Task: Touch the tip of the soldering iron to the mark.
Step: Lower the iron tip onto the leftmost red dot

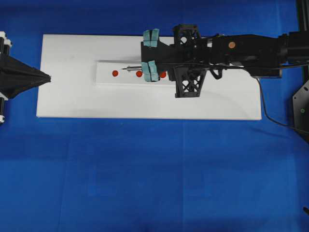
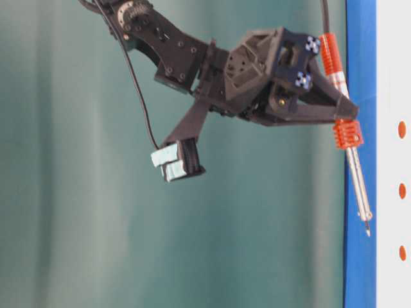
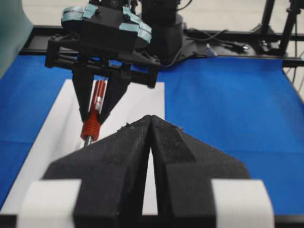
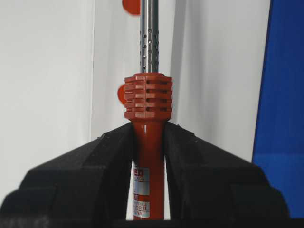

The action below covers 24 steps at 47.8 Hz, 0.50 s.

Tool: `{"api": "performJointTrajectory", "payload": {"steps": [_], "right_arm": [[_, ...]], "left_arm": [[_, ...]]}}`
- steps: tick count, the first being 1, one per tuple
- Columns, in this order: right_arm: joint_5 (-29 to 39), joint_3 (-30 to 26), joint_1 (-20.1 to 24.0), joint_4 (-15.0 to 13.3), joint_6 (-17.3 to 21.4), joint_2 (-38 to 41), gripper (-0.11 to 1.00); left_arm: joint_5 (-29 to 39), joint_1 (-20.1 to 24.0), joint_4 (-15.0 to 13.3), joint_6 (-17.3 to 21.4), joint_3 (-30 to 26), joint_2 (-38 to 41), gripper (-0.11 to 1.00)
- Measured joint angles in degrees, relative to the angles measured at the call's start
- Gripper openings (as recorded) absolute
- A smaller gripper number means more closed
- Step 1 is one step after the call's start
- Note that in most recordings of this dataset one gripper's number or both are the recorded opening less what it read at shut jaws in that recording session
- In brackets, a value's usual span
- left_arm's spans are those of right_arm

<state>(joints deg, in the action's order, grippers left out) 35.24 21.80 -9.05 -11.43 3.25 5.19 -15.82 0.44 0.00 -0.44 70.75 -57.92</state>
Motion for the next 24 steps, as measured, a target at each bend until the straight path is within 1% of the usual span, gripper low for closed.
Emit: {"api": "performJointTrajectory", "payload": {"steps": [12,24], "right_arm": [[-0.44,-1.32,0.0,0.09,0.09,3.43,0.06],[-0.53,-2.37,0.0,0.09,-0.09,4.57,0.06]], "left_arm": [[0.0,0.09,-0.09,0.0,0.0,0.0,0.0],[0.0,0.09,0.0,0.09,0.0,0.0,0.0]]}}
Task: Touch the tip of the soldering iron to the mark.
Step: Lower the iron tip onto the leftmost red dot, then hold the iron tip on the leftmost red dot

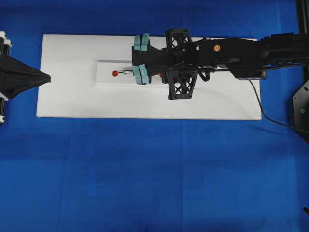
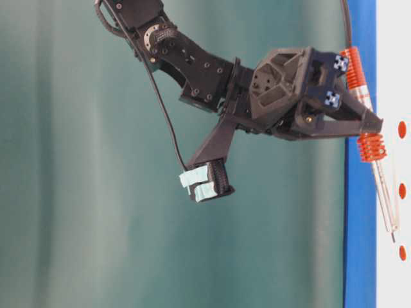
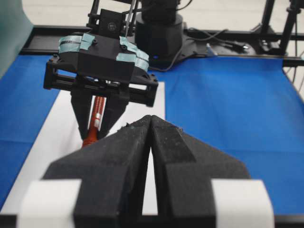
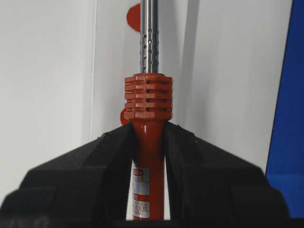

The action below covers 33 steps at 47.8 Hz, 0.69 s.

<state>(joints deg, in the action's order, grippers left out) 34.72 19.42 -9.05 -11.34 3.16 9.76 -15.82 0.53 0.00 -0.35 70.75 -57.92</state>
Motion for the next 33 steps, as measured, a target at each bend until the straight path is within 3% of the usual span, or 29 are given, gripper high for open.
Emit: {"api": "performJointTrajectory", "payload": {"steps": [33], "right_arm": [[0.0,-0.7,0.09,0.0,-0.18,1.49,0.06]], "left_arm": [[0.09,0.0,0.0,0.18,0.44,0.0,0.0]]}}
